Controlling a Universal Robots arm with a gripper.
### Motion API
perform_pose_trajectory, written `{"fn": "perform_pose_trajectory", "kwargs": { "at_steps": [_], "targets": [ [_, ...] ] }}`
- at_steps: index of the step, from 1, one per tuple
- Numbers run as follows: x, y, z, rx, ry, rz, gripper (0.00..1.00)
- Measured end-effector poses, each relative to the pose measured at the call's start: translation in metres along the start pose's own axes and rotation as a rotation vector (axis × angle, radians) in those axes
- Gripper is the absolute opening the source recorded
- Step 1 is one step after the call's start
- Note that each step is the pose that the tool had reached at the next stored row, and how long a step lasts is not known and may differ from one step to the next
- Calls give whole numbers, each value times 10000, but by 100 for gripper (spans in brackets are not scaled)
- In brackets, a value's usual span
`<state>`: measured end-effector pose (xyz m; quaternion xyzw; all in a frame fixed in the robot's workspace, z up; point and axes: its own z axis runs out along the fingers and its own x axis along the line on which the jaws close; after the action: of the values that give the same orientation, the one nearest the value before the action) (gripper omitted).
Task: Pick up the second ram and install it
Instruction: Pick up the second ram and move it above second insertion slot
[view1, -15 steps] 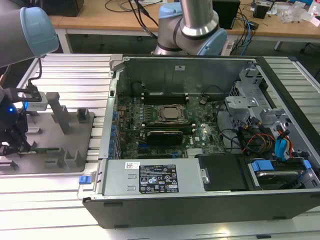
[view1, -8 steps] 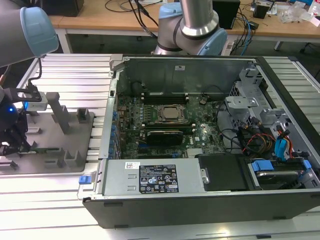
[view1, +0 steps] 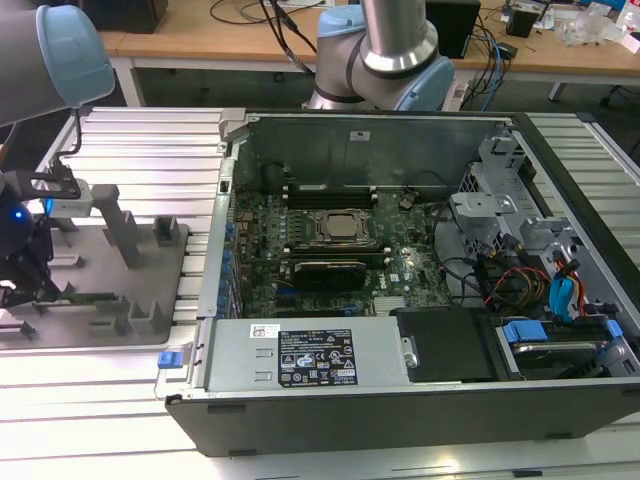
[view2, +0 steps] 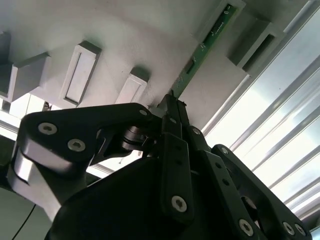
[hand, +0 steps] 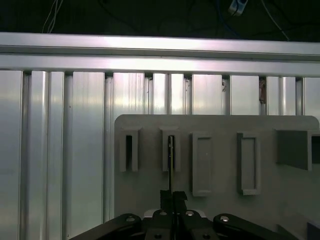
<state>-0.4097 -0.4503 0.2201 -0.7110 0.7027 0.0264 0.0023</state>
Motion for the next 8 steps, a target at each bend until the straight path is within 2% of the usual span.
{"fn": "perform_pose_trajectory", "kwargs": {
  "at_steps": [2, 8],
  "targets": [
    [-3, 2, -55, 0, 0, 1, 9],
    [-5, 4, -113, 0, 0, 0, 9]
  ]
}}
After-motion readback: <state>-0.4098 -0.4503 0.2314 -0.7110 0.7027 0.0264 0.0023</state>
